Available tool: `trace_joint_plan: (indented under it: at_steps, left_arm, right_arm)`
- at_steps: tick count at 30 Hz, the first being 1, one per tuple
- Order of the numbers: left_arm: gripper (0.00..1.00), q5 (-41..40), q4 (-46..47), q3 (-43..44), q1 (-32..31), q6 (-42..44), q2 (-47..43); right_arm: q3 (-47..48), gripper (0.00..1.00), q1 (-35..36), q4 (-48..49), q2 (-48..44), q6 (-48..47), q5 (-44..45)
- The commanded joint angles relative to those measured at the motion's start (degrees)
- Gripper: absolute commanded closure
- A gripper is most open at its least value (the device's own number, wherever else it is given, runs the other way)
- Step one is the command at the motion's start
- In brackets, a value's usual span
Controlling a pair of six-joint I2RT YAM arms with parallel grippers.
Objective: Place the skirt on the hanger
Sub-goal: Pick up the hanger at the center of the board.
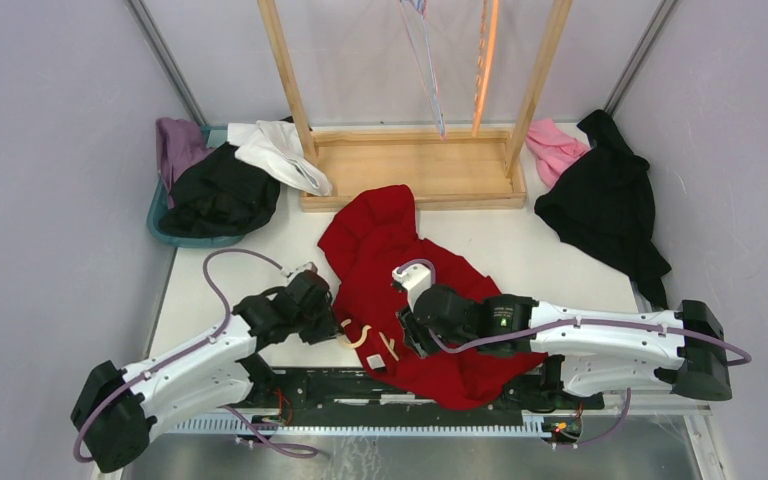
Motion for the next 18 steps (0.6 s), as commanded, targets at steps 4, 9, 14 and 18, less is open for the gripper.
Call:
trace_joint_plan:
  at_steps: [4,9,14,18]
  left_arm:
    - [0.66,-8.19,-0.96,3.81,-6.92,-3.74,7.84]
    - [0.66,-10.89,-0.74,5.33,-8.85,-4.74,12.97]
    - [0.68,-13.72,-0.64,6.39,-9.02,-5.37,15.23]
    - [0.76,-15.46,-0.72,7.82,-8.99,-5.09,16.08]
  right_arm:
    - [0.96,0.57,0.15,0.05,-1.13,-0.91,3.12]
    - [-0.06,0.57,0.15,-1.21,-2.77,-0.82,3.65]
    - [-1.3,0.57,0.2,-2.28,-4.31,-0.57,4.2]
    - [-1.58,0.56,0.15,-3.68,-4.19,-0.53,4.11]
